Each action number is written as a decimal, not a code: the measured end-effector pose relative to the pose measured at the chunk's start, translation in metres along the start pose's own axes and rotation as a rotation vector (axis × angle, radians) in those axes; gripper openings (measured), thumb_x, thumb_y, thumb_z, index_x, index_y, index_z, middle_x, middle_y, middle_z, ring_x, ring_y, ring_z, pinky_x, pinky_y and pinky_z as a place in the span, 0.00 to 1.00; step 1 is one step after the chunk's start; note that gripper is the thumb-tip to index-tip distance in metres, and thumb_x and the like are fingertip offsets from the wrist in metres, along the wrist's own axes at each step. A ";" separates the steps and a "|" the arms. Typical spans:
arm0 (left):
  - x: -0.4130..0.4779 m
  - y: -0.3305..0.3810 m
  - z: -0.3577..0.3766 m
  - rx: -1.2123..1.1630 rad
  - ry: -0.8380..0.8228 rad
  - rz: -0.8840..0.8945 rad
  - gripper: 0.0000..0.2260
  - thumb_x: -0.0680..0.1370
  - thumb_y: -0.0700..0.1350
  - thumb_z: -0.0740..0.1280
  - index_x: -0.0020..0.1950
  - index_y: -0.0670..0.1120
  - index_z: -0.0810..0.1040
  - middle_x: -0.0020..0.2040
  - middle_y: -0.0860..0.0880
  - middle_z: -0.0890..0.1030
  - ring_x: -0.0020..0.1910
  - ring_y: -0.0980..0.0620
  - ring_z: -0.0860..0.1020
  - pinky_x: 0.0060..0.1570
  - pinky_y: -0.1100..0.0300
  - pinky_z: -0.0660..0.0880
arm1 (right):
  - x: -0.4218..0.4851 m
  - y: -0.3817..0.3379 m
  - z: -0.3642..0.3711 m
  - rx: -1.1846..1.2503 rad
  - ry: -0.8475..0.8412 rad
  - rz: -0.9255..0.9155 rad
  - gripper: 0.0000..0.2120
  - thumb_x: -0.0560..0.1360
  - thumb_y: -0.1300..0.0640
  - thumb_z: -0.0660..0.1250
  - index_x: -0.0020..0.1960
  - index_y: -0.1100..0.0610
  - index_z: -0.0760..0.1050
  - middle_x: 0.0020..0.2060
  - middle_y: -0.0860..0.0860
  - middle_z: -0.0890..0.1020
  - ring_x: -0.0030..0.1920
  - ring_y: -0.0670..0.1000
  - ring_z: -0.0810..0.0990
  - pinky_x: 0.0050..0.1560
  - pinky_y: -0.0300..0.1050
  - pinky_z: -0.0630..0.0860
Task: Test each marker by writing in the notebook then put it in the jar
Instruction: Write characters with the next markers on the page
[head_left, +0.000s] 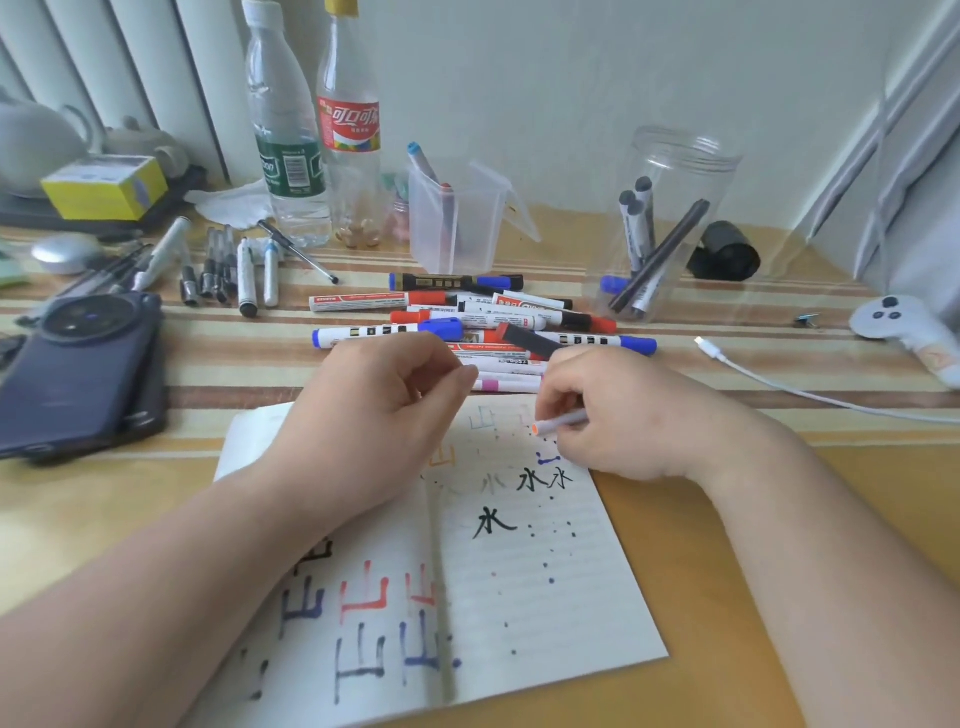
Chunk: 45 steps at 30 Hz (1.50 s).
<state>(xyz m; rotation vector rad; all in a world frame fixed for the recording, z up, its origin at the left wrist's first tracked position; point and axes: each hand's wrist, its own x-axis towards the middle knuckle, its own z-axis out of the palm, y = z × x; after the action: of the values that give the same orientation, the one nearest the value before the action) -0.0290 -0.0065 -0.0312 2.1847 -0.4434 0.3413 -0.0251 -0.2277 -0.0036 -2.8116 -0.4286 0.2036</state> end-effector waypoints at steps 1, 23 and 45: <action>0.000 0.001 0.000 -0.010 -0.009 0.009 0.10 0.78 0.50 0.68 0.38 0.52 0.79 0.32 0.55 0.79 0.32 0.54 0.77 0.32 0.67 0.69 | 0.002 0.000 0.001 -0.015 0.018 -0.014 0.08 0.70 0.60 0.68 0.43 0.46 0.79 0.45 0.41 0.77 0.47 0.42 0.77 0.49 0.45 0.78; 0.001 0.003 0.000 0.004 -0.004 0.193 0.02 0.76 0.49 0.73 0.45 0.55 0.81 0.36 0.58 0.75 0.38 0.56 0.75 0.38 0.71 0.69 | 0.010 -0.023 0.023 1.535 0.643 -0.056 0.07 0.75 0.62 0.64 0.39 0.61 0.76 0.32 0.58 0.76 0.32 0.57 0.75 0.28 0.45 0.73; -0.001 0.003 -0.001 -0.092 -0.176 0.069 0.22 0.83 0.59 0.53 0.35 0.48 0.68 0.30 0.57 0.69 0.30 0.57 0.67 0.32 0.66 0.65 | 0.018 -0.018 0.016 1.787 0.385 0.034 0.21 0.80 0.52 0.62 0.31 0.57 0.77 0.23 0.51 0.70 0.21 0.47 0.64 0.19 0.34 0.59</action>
<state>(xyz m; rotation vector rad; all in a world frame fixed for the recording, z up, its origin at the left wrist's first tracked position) -0.0310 -0.0075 -0.0291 2.1210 -0.6209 0.1630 -0.0154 -0.2017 -0.0153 -1.0420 0.0051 -0.0045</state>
